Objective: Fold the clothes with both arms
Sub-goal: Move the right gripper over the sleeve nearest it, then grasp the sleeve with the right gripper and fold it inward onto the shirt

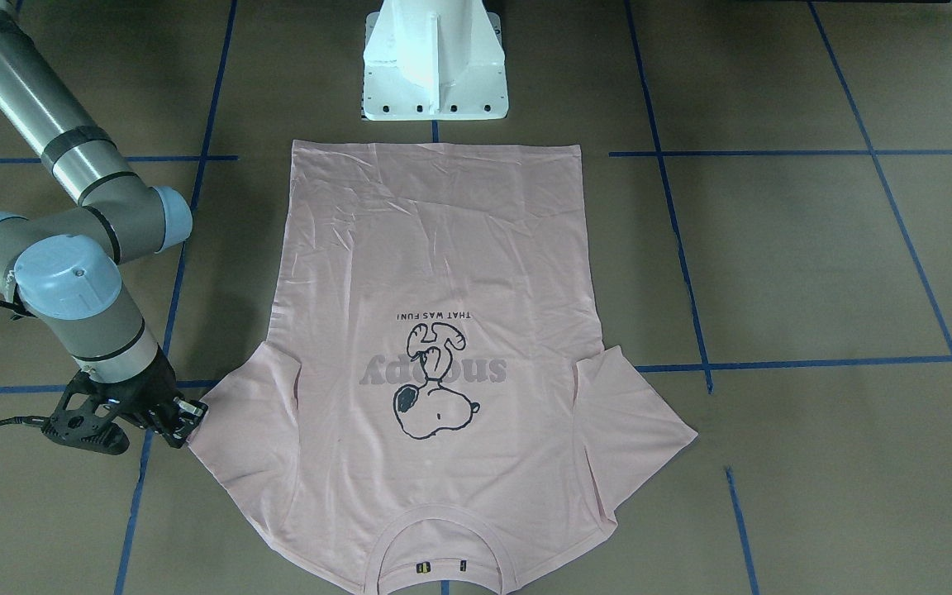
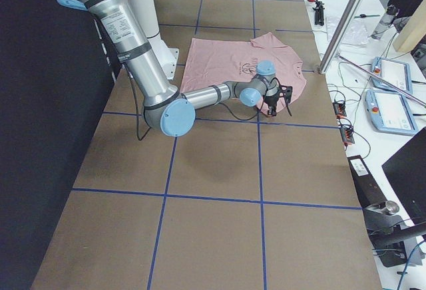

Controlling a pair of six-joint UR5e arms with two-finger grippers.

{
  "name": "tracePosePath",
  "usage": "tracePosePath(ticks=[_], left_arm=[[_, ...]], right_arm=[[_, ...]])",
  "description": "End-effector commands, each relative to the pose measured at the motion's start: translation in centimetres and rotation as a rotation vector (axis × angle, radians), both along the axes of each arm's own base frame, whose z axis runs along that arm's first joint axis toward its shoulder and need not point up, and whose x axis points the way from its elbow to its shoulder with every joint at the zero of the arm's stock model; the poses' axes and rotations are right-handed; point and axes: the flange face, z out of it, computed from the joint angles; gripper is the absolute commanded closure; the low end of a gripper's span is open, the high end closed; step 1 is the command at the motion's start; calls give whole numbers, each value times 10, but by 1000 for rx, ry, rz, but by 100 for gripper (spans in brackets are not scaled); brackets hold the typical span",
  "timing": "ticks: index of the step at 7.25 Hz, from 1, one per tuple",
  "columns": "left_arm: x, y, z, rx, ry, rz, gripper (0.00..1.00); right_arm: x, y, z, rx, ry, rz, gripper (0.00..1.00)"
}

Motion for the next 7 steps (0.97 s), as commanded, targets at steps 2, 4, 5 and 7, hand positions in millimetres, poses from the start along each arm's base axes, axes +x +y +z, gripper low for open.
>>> tracePosePath(ticks=[2, 4, 5, 7], left_arm=[[0, 0, 1, -2, 0, 0, 0], [0, 1, 2, -5, 0, 0, 0], [0, 1, 3, -6, 0, 0, 0], [0, 1, 5, -9, -2, 0, 0]], right_arm=[[1, 5, -39, 32, -47, 6, 100], [-29, 4, -98, -2, -87, 28, 100], [-46, 7, -119, -17, -99, 30, 100], [-67, -2, -137, -22, -97, 57, 100]])
